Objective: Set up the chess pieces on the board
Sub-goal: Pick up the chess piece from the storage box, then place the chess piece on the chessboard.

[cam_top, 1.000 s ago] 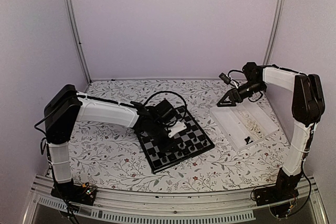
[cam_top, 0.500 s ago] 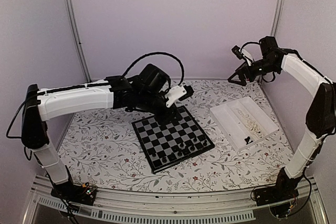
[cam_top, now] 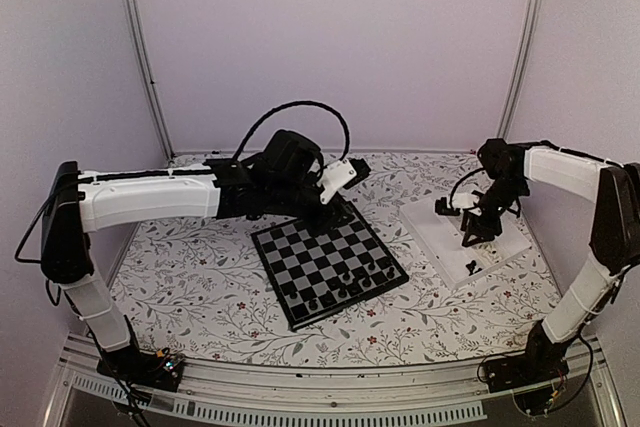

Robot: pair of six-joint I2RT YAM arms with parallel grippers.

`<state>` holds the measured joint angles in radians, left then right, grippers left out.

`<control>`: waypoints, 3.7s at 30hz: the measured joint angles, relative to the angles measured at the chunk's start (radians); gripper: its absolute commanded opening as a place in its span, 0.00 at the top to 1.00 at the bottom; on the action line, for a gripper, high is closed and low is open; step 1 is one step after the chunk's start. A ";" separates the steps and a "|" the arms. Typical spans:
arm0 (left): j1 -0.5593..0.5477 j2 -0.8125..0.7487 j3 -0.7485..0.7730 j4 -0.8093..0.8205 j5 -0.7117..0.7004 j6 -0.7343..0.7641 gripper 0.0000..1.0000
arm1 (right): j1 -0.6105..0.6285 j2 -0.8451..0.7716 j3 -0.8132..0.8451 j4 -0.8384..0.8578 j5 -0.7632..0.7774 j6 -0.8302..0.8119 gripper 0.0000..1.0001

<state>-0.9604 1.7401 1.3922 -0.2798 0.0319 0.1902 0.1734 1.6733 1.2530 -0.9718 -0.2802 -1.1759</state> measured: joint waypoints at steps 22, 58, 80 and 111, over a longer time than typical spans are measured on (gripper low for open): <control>0.002 0.002 -0.034 0.014 -0.019 0.001 0.60 | 0.119 -0.072 -0.262 0.140 0.358 -0.280 0.61; 0.002 0.028 -0.034 0.012 -0.019 0.018 0.60 | 0.124 0.083 -0.033 0.069 0.168 -0.093 0.91; 0.008 0.091 -0.006 0.043 0.134 -0.117 0.61 | 0.081 0.022 0.097 0.205 -0.722 0.216 0.89; 0.040 -0.196 -0.185 0.051 -0.068 -0.229 0.60 | 0.307 0.478 0.072 0.846 -0.545 0.728 0.84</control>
<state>-0.9199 1.5440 1.2068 -0.2291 -0.0357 -0.0387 0.4801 2.1509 1.3254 -0.1261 -0.8249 -0.4477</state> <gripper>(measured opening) 0.397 0.121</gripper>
